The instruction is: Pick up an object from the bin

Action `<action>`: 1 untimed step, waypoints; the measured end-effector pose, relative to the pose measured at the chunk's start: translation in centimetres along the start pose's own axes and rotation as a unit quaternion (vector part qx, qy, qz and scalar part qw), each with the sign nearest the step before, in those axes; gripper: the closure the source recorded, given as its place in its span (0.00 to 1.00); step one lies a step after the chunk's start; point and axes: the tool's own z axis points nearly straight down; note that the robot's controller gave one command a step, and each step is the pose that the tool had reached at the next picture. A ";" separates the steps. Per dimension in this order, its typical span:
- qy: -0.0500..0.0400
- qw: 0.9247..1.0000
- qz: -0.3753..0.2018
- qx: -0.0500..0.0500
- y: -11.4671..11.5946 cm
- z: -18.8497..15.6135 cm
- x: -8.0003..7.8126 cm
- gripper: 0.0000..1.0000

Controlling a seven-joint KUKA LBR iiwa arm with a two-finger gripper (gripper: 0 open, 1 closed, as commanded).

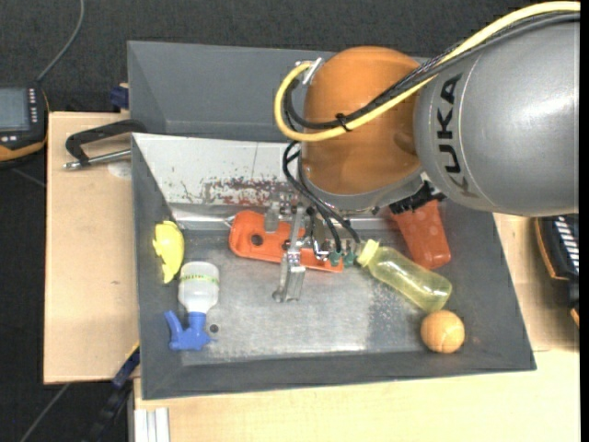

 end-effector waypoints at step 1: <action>-0.004 1.000 0.001 -0.001 -0.1 -0.5 -0.2 0.00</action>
Offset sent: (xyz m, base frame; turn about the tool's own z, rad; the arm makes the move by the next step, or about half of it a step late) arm 0.0102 -0.0430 -0.0892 0.0858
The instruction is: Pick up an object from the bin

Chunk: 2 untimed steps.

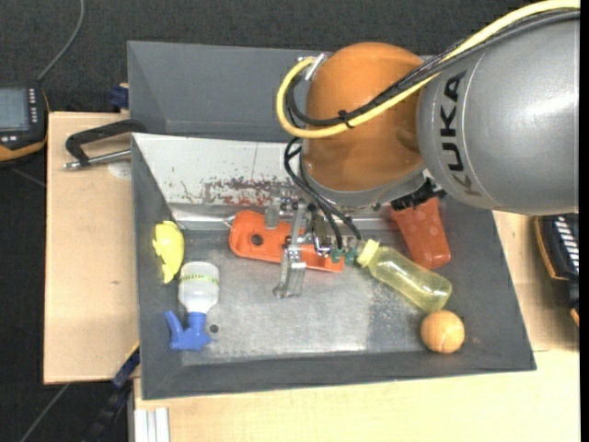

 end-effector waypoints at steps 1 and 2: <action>-0.002 1.000 0.018 -0.001 -1.7 3.9 -0.6 0.00; 0.004 0.999 0.037 0.001 -3.1 9.0 -0.6 0.00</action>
Offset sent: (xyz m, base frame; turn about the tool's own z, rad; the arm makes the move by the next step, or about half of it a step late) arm 0.0168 -0.0201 -0.0433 0.2036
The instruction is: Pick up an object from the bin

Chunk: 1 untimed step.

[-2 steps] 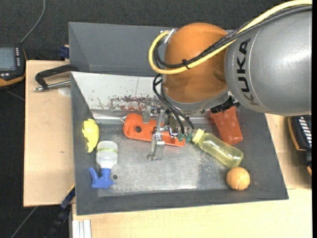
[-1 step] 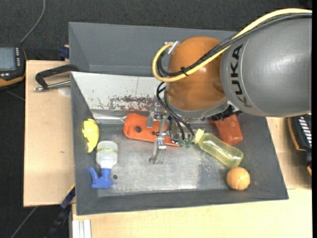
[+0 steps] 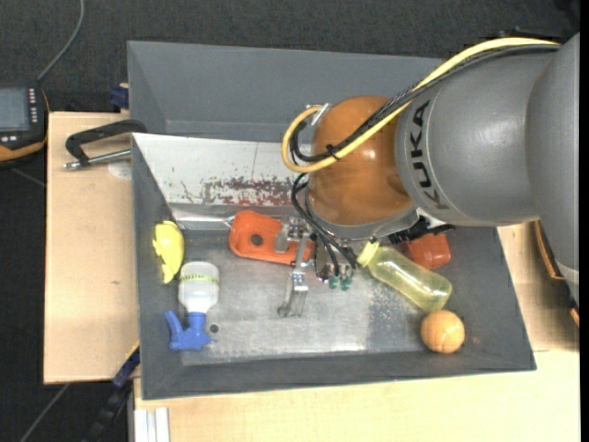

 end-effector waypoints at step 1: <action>-0.002 1.000 -0.002 -0.001 0.1 0.6 -0.6 0.00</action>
Offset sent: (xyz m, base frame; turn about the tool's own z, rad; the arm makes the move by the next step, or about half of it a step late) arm 0.0385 0.0520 -0.0231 -0.3210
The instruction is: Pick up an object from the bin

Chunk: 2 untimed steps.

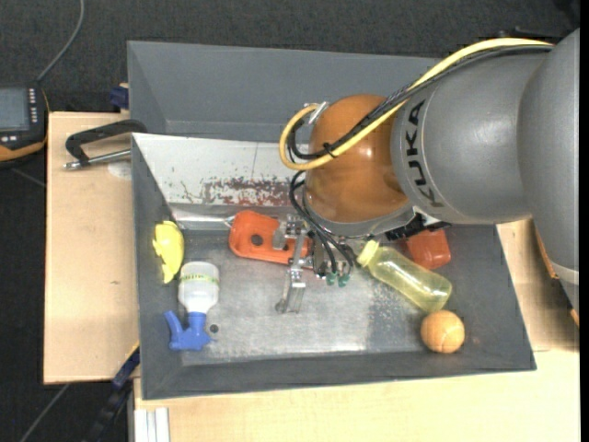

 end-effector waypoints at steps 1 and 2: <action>-0.001 0.993 -0.117 0.000 3.1 0.9 -1.8 0.00; -0.001 0.991 -0.134 -0.003 0.8 2.0 -2.6 0.00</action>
Offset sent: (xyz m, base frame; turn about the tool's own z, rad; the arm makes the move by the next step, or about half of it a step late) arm 0.0359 -0.1123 -0.0445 0.1705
